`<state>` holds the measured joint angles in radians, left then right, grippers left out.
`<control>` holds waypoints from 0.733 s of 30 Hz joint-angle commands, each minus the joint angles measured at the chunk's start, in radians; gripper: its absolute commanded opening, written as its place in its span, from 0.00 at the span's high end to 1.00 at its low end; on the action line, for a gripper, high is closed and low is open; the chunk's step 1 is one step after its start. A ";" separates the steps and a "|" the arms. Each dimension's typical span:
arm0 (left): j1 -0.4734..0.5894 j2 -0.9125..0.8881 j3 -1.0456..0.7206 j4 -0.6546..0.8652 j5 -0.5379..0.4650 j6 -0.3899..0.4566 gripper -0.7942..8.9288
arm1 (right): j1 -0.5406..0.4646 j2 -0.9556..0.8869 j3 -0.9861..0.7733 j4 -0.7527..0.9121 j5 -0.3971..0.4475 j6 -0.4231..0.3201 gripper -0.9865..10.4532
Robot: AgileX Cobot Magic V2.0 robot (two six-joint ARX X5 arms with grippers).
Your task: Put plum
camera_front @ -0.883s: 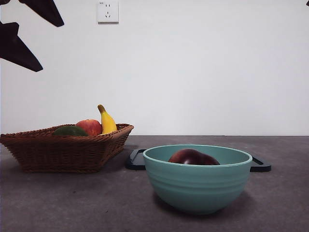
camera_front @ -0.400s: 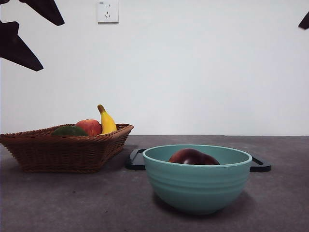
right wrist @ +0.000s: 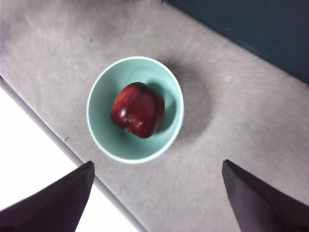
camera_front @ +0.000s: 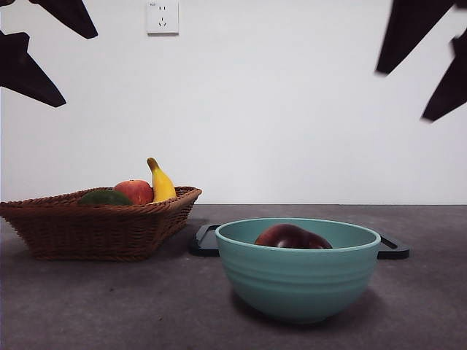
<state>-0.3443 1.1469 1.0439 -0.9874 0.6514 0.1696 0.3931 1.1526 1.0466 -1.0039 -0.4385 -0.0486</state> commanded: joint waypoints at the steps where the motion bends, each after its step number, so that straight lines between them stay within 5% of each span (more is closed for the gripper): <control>1: -0.004 0.007 0.004 0.010 0.004 0.001 0.50 | 0.025 0.066 0.017 0.042 0.002 0.000 0.54; 22: -0.004 0.007 0.004 0.012 0.004 0.001 0.50 | 0.146 0.380 0.015 0.240 0.142 0.022 0.64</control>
<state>-0.3443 1.1469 1.0439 -0.9836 0.6514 0.1696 0.5304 1.5162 1.0466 -0.7708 -0.3008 -0.0372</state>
